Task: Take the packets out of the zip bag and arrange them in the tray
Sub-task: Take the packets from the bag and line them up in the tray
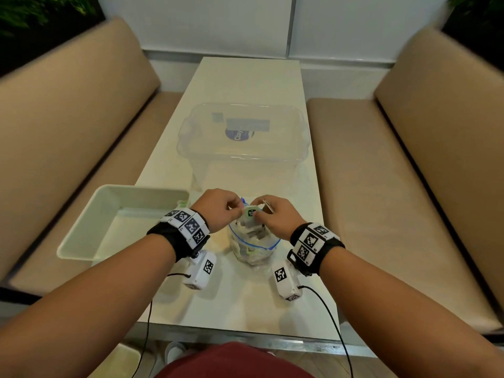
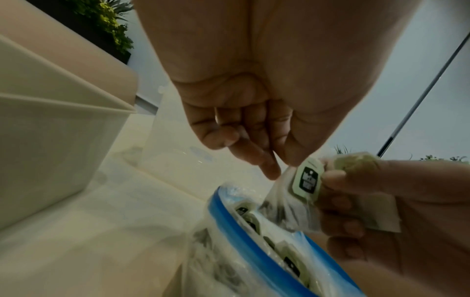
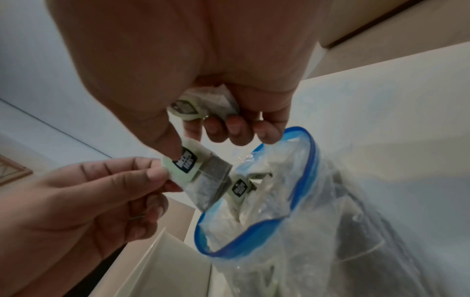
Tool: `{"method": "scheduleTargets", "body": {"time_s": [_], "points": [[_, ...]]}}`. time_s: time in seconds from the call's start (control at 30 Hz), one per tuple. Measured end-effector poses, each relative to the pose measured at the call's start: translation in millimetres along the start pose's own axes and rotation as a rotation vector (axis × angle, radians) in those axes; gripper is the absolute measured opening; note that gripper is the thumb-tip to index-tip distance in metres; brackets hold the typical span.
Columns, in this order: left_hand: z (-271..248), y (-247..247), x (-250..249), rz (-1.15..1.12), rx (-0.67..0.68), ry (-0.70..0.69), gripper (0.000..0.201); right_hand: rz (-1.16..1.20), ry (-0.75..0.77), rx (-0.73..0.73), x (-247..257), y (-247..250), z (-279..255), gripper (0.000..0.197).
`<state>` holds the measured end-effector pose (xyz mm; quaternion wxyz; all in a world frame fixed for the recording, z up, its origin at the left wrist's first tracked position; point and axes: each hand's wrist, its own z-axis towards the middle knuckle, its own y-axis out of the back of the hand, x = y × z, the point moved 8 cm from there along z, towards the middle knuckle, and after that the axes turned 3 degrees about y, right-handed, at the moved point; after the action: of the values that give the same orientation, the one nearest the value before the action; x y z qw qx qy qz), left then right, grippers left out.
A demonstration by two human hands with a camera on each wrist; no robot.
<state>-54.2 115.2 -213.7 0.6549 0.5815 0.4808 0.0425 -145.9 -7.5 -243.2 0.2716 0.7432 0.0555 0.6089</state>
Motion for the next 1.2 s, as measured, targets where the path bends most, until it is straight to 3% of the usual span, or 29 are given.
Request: {"method": "scheduleTargets", "body": {"time_s": [0.27,0.53,0.77,0.93,1.1,1.2], "points": [[-5,0,-4,-0.047,-0.036,-0.048,0.01,-0.072,0.034,-0.049,4,0,-1,0.01],[-8,-1,-11,0.021,-0.013,-0.081,0.02,-0.04,-0.015,-0.099,-3,1,-5,0.023],[-8,28,-3,0.022,-0.11,-0.029,0.01,-0.079,-0.051,-0.14,-7,1,-4,0.018],[-14,77,8,-0.023,-0.173,-0.017,0.01,-0.02,-0.011,-0.192,19,0,6,0.008],[-20,115,21,0.084,-0.147,-0.035,0.013,0.135,0.034,-0.151,66,-23,17,0.026],[-22,128,25,0.197,-0.107,-0.071,0.01,0.146,0.085,-0.131,92,-40,25,0.019]]}}
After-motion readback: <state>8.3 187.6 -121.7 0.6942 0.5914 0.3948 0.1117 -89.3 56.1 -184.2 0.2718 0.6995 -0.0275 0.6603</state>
